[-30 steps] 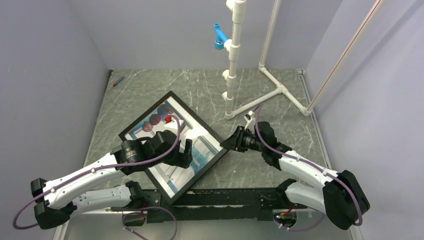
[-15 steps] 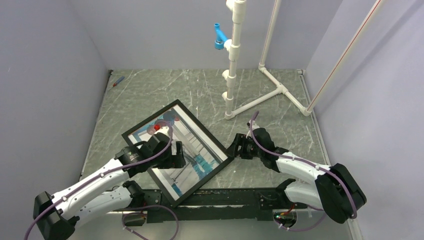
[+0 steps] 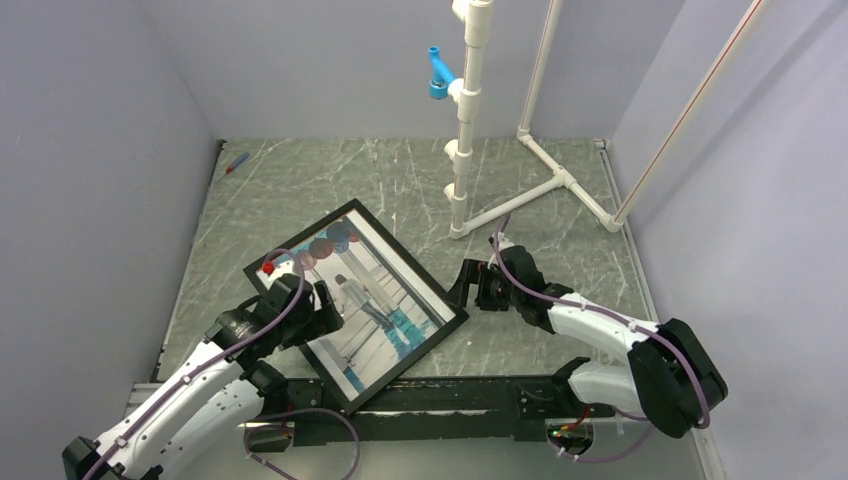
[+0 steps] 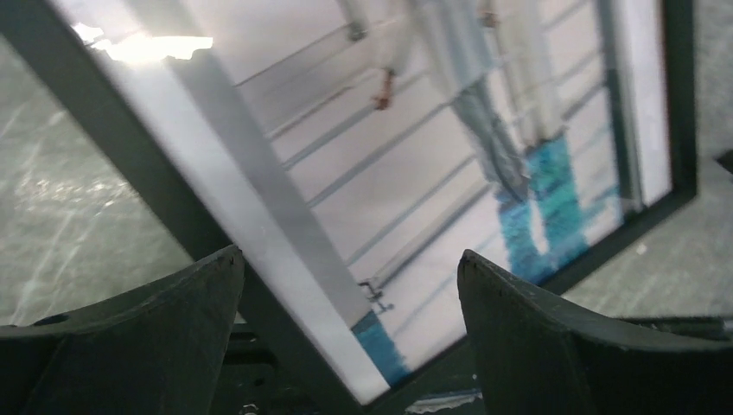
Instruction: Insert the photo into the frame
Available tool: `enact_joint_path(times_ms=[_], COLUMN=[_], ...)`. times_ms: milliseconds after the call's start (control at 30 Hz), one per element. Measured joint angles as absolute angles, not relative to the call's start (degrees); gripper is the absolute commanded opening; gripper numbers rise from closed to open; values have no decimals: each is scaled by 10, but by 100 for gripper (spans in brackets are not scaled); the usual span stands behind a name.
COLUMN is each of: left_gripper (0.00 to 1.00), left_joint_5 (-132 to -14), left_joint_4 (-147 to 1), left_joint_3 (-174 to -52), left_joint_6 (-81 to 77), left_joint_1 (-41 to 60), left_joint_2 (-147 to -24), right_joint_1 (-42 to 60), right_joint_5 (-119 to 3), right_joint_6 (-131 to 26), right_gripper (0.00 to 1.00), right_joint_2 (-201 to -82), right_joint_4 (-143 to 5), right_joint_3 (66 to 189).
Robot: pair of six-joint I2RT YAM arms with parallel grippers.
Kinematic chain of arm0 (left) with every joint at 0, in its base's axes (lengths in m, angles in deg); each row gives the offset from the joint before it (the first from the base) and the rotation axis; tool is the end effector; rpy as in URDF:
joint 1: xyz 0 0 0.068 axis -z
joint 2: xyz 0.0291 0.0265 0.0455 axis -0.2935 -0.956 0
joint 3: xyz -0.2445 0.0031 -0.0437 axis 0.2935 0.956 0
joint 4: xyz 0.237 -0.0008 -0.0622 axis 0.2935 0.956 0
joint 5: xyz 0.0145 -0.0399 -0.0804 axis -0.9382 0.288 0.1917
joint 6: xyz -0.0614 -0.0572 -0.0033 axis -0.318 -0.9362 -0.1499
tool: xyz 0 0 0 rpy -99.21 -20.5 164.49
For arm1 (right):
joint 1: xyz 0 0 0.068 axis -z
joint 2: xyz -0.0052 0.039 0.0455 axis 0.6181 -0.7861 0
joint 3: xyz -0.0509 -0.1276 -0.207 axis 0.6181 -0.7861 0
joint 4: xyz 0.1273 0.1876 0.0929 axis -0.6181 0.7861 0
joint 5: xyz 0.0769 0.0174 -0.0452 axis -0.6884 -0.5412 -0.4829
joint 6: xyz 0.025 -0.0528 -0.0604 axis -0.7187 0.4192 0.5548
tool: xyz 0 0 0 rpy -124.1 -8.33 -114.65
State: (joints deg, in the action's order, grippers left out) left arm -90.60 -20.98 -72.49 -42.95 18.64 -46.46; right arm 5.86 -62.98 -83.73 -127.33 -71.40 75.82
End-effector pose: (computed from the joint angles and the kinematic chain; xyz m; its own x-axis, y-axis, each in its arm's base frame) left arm 0.1239 -0.0742 0.1785 -0.7952 -0.3926 -0.4621 -0.2185 0.8964 -0.3856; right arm 0.1982 0.1438 0.1261 -0.8445 0.1812 -0.5039 -0.1719 0.7995 0.5755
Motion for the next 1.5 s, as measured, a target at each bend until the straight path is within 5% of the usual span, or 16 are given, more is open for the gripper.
enact_joint_path(times_ms=[767,1500], left_gripper=[94,97], left_joint_5=[-872,-844], left_joint_4=[-286,-438], left_joint_3=[-649,-840], left_joint_6=[-417,-247], left_joint_1=[10,-34], left_joint_2=[-590,-928], right_joint_1=[31,9], right_joint_5=[-713,-696], right_joint_6=[-811,-827], right_gripper=[94,95], right_joint_2=[-1396,-1389], right_joint_4=[-676,-670], right_joint_3=[843,842])
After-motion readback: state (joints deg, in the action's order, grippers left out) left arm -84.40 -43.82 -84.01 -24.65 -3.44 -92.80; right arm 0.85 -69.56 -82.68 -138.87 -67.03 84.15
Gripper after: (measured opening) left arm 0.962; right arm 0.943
